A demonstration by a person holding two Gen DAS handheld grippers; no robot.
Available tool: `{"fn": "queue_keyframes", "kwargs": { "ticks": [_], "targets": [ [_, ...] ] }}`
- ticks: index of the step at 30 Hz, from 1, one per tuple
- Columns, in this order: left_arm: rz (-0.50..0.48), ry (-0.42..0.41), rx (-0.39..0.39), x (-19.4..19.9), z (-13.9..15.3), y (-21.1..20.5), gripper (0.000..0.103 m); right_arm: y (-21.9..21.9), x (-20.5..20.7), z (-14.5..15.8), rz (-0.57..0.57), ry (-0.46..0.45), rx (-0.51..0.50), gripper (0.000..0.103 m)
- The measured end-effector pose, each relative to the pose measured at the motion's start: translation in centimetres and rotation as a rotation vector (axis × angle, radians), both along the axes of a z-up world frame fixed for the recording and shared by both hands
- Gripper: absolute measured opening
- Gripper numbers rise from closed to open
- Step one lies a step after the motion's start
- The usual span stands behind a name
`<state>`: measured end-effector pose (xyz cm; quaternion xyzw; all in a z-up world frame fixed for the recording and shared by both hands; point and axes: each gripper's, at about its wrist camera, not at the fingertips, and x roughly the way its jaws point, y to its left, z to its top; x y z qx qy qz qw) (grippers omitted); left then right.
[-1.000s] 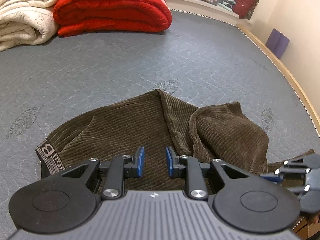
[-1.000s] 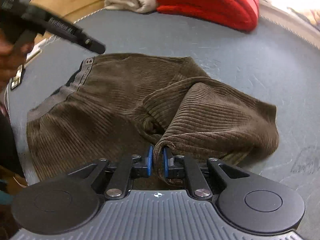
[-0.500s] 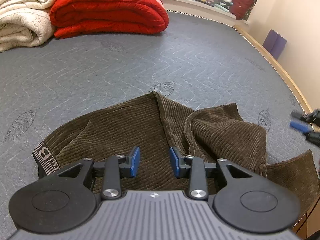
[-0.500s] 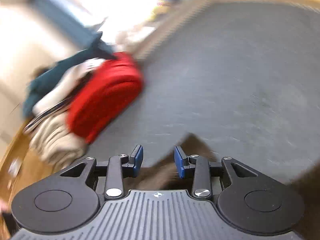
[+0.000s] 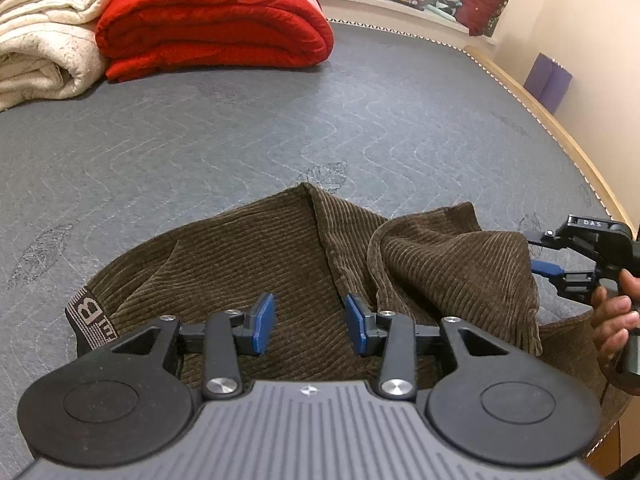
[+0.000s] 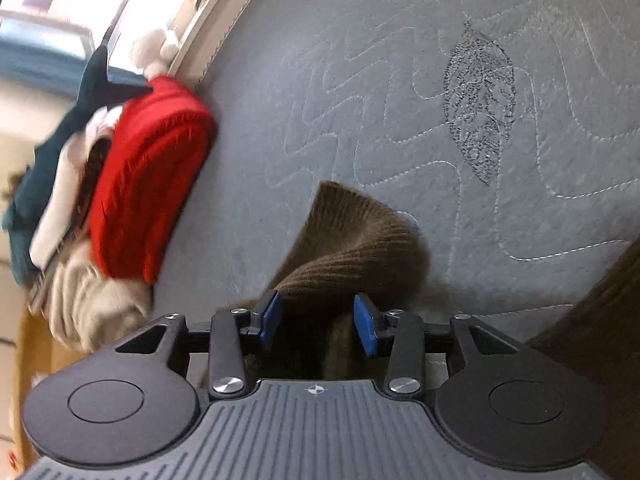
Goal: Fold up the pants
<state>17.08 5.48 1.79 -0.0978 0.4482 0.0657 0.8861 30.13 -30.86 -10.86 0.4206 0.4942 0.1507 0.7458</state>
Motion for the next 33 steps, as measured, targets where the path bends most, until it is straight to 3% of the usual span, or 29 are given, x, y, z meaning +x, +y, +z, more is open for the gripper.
{"fn": "queue_keyframes", "kwargs": {
  "ticks": [5, 12, 20, 25, 33],
  "targets": [
    [0.011, 0.000, -0.010, 0.0, 0.1, 0.3, 0.044, 2.9, 1.0, -0.4, 0.051, -0.013, -0.001, 0.043],
    [0.014, -0.001, -0.008, 0.0, 0.1, 0.4, 0.046, 8.1, 1.7, 0.3, 0.214, -0.076, -0.052, 0.043],
    [0.020, 0.011, 0.003, 0.3, -0.1, 0.5, 0.047, 13.1, 1.3, 1.3, 0.400, -0.161, -0.227, 0.044],
    [0.021, 0.014, 0.008, 0.4, -0.3, 0.6, 0.047, 13.7, 1.3, 2.4, 0.398, -0.233, -0.287, 0.024],
    [0.020, 0.014, 0.012, 0.5, -0.4, 0.6, 0.047, 12.4, 1.6, 5.4, 0.305, -0.345, -0.307, 0.016]
  ]
}}
